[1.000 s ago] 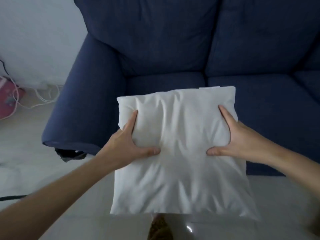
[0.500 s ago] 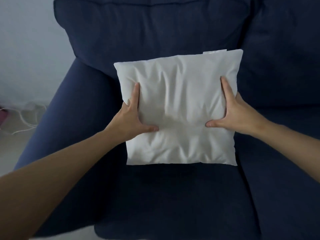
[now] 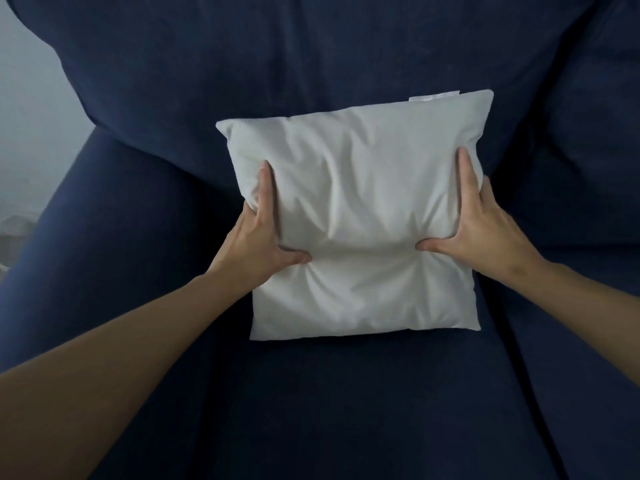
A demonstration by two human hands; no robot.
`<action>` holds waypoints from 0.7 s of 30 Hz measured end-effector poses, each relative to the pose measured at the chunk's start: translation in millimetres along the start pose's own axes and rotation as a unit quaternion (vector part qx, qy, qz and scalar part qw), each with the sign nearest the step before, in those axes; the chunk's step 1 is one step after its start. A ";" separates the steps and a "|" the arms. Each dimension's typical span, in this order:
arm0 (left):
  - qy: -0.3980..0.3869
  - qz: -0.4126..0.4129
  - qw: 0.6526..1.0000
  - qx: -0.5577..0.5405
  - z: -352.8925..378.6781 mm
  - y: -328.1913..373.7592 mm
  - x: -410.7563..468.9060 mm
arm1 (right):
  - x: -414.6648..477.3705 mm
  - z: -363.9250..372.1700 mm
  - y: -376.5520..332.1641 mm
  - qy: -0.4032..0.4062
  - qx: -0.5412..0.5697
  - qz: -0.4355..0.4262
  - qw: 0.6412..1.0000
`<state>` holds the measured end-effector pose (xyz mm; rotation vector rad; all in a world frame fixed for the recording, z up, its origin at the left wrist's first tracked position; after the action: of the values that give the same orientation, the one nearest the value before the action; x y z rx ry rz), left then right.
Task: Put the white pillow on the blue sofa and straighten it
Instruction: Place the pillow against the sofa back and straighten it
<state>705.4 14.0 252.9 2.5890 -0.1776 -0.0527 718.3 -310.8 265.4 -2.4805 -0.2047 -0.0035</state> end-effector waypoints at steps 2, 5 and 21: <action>0.015 0.016 1.000 0.002 -3.9 2.0 1.2 | 0.7 -3.7 -3.3 0.017 0.004 -0.016 1.000; 0.039 0.034 0.999 0.002 -11.6 0.1 -6.7 | -6.8 -6.8 -5.9 0.040 0.020 -0.031 0.999; 0.089 -0.016 0.983 0.159 -37.9 -29.3 5.1 | 0.3 -8.6 23.9 0.022 -0.078 -0.009 0.997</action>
<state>716.5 57.6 270.0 2.8959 -0.0836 0.2127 722.6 -334.7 257.7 -2.6306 -0.2152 -0.0858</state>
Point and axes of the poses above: each hand's wrist, its own x-axis towards the middle knuckle, its own z-axis out of the palm, y = z × x, the point moved 6 cm from there along x, towards the middle knuckle, and after that the axes turned 9 degrees about x, right-handed, at the moved point
